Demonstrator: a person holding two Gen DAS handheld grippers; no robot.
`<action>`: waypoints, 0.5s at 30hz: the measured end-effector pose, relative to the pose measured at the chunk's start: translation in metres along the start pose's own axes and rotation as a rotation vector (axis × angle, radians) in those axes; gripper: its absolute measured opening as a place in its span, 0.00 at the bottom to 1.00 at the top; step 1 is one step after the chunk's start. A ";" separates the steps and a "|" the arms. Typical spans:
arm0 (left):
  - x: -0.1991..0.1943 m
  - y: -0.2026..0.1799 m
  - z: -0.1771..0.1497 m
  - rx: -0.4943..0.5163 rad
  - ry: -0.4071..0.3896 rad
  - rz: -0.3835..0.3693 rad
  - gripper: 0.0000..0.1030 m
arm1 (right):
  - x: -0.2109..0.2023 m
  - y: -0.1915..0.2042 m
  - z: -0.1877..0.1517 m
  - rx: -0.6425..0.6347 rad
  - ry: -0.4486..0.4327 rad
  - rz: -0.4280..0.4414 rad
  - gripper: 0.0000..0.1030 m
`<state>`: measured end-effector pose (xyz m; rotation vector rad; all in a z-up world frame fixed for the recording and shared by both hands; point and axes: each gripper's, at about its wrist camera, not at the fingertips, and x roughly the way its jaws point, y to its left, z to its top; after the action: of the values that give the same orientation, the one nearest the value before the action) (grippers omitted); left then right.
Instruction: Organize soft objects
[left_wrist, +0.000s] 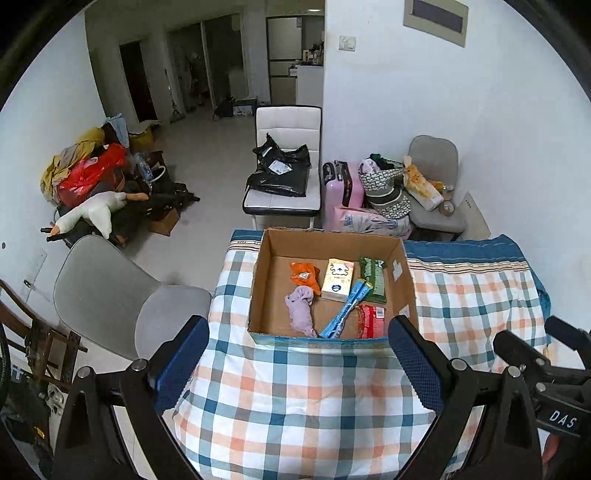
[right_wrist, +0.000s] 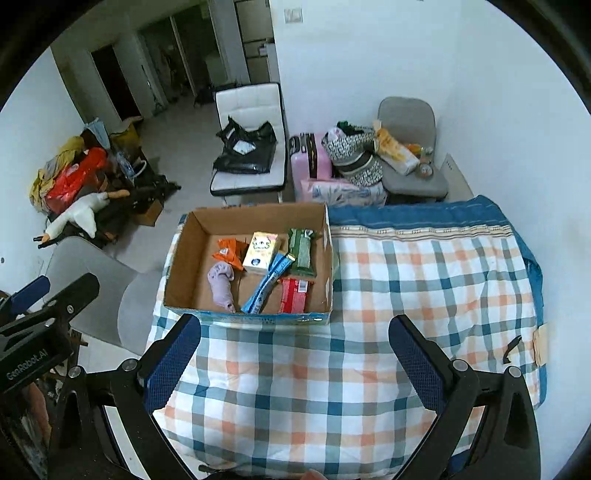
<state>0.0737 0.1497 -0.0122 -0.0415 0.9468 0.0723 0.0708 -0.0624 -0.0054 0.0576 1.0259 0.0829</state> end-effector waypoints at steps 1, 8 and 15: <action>-0.004 0.000 0.000 0.001 -0.005 -0.002 0.97 | -0.007 0.000 0.000 -0.003 -0.011 -0.004 1.00; -0.023 -0.003 -0.003 0.008 -0.020 -0.011 0.97 | -0.029 0.000 -0.002 -0.007 -0.048 -0.021 1.00; -0.027 -0.004 -0.008 0.009 -0.019 0.001 0.97 | -0.032 0.001 -0.004 -0.002 -0.045 -0.015 1.00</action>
<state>0.0520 0.1436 0.0057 -0.0316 0.9280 0.0694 0.0508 -0.0644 0.0203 0.0493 0.9808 0.0688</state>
